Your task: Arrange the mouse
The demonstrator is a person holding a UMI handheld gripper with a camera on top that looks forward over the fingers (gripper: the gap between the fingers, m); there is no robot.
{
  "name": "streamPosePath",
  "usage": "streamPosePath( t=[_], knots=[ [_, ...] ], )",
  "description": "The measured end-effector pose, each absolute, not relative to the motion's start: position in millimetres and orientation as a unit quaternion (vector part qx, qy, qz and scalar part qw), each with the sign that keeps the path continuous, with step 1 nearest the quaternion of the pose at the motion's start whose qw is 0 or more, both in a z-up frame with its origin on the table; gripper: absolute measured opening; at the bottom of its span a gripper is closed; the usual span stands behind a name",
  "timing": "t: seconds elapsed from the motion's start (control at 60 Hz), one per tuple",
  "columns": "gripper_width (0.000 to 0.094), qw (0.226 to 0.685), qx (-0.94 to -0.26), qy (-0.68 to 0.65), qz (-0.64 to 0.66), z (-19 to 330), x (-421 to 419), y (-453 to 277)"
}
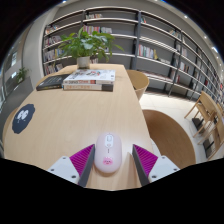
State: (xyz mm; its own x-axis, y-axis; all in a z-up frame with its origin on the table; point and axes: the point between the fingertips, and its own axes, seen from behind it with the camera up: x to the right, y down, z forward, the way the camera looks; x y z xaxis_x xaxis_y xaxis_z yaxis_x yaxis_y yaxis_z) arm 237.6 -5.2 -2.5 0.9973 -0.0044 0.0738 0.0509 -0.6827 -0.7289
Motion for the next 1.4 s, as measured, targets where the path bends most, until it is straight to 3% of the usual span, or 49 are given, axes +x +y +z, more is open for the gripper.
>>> streamPosePath(
  t=[0.117, 0.233, 0.383, 0.45, 0.65, 0.733, 0.817, 0.867, 1.017, 1.033, 1.2, 1.267, 1.4],
  knots=[
    [0.0515, 0.395, -0.918, 0.01, -0.013, -7, 231, 4],
    [0.0463, 0.396, -0.918, 0.029, -0.016, -9, 229, 3],
    [0.0352, 0.357, -0.933, 0.047, -0.019, 3, 220, 3],
    [0.0353, 0.377, -0.924, 0.035, -0.042, 40, 205, 15],
    [0.0352, 0.503, -0.863, 0.02, -0.03, 213, 64, 78],
    [0.0351, 0.541, -0.841, -0.003, -0.001, 255, -18, 97],
    [0.035, 0.547, -0.836, -0.023, 0.027, 261, -93, 114],
    [0.0348, 0.535, -0.844, -0.037, 0.035, 239, -127, 123],
    [0.0348, 0.448, -0.891, -0.048, 0.051, 117, -194, 112],
    [0.0348, 0.441, -0.895, -0.049, 0.05, 90, -196, 108],
    [0.035, 0.377, -0.924, -0.053, 0.03, 9, -203, 83],
    [0.0352, 0.361, -0.931, -0.054, 0.027, -14, -206, 75],
    [0.0412, 0.374, -0.926, -0.054, 0.016, -14, -204, 76]
  ],
)
